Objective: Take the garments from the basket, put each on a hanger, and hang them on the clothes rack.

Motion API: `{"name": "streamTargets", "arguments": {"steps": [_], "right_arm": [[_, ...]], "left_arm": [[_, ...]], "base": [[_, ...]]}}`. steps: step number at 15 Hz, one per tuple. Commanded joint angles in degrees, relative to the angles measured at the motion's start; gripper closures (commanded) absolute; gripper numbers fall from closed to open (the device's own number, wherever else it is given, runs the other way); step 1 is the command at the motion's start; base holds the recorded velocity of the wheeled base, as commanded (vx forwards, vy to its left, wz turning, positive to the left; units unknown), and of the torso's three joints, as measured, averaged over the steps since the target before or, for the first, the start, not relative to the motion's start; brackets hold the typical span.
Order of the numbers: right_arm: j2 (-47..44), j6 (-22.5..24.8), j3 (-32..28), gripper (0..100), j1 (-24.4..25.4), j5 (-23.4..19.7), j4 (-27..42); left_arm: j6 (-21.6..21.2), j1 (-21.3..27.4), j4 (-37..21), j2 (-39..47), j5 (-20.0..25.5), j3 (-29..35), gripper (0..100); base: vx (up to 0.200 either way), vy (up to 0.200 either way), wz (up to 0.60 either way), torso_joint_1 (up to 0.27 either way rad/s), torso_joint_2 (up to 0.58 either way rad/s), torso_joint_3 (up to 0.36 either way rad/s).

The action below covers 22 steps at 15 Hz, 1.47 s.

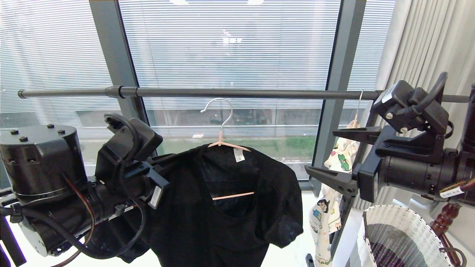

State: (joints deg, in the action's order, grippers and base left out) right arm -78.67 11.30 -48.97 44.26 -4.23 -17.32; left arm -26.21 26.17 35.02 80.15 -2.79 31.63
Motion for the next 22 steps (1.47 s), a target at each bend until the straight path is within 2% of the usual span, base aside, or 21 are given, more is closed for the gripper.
{"name": "streamTargets", "arguments": {"steps": [1, 5, 6, 7, 10, 16, 22], "right_arm": [[1.2, 1.0, -0.2, 0, -0.2, -0.5, 1.6], [1.1, 7.9, -7.1, 0, -2.7, -8.2, 16.0], [0.8, 9.0, -8.0, 0, -2.9, -9.0, 17.9], [-0.3, 12.3, -9.8, 0, -3.3, -11.4, 21.8], [-2.5, 16.0, -11.8, 0, -2.5, -15.6, 27.9], [-7.5, 16.1, -12.1, 0, -0.8, -20.4, 30.5], [-9.1, 15.7, -11.7, 0, -1.1, -21.0, 30.3]], "left_arm": [[0.0, 1.8, 0.2, -0.2, 0.2, -0.1, 100], [-0.2, 10.4, 5.4, 0.0, 0.9, -3.2, 100], [-0.2, 11.3, 5.8, -0.1, 0.9, -3.5, 100], [-0.5, 13.5, 6.7, -0.1, 0.8, -3.9, 100], [-1.6, 16.9, 7.1, -0.2, 0.7, -3.8, 100], [-3.8, 18.9, 11.6, -0.4, 0.6, -3.9, 100], [-4.4, 20.2, 11.9, -1.1, 0.6, -3.7, 100]], "base": [[0.000, 0.000, 0.00, 0.000, 0.00, 0.000], [0.000, 0.000, 0.00, 0.000, 0.00, 0.000], [0.000, 0.000, 0.00, 0.000, 0.00, 0.000], [0.000, 0.000, 0.00, 0.000, 0.00, 0.000], [0.000, 0.000, 0.00, 0.000, 0.00, 0.000], [0.000, 0.000, 0.00, 0.000, 0.00, 0.000], [0.000, 0.000, 0.00, 0.000, 0.00, 0.000]]}}
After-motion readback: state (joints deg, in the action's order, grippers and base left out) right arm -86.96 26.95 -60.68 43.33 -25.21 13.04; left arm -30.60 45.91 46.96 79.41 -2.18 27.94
